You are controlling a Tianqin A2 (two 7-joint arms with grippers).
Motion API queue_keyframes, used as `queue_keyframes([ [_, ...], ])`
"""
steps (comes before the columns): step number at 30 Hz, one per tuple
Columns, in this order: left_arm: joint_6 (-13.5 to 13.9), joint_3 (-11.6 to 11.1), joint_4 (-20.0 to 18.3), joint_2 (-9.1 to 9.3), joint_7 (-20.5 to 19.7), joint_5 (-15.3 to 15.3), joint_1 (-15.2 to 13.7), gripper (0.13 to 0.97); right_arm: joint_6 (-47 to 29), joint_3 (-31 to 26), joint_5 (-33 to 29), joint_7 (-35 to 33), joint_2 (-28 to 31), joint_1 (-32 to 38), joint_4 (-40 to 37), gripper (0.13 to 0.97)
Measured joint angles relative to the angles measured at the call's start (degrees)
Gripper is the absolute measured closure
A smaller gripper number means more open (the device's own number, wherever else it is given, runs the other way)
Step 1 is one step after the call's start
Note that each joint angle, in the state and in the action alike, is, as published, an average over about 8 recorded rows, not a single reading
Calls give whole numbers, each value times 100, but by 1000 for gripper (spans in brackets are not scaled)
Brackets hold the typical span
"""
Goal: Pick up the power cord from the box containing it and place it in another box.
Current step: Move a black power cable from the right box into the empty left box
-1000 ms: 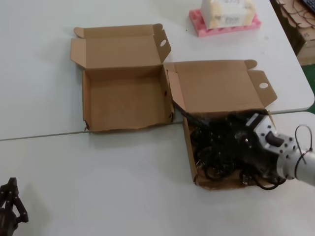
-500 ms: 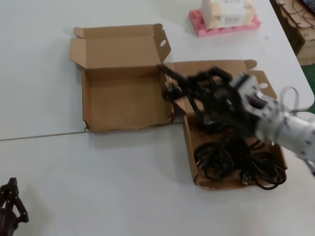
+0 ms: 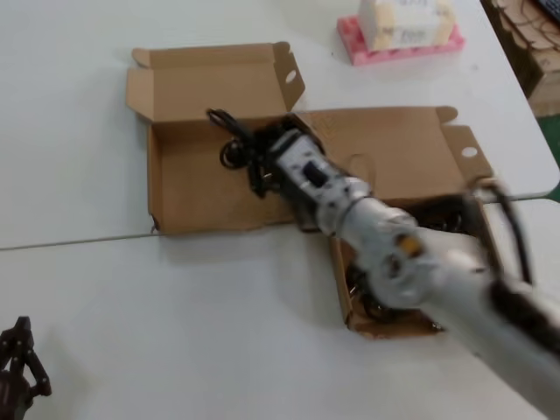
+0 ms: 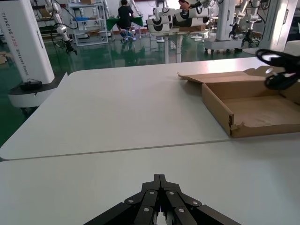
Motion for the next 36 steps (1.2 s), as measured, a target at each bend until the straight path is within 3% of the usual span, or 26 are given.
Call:
queue_keyframes([
  [6, 0, 0, 0, 0, 0, 0, 0, 934, 1052, -962, -923, 0, -718, 468, -1255, 902],
  [13, 0, 0, 0, 0, 0, 0, 0, 934, 1466, -1257, -1109, 0, -1173, 650, -1961, 902],
  [22, 0, 0, 0, 0, 0, 0, 0, 934, 1528, -1318, -1024, 0, -1311, 665, -2054, 848],
  [36, 0, 0, 0, 0, 2, -1, 0, 934, 1715, -1323, -873, 0, -1118, 721, -1807, 685],
])
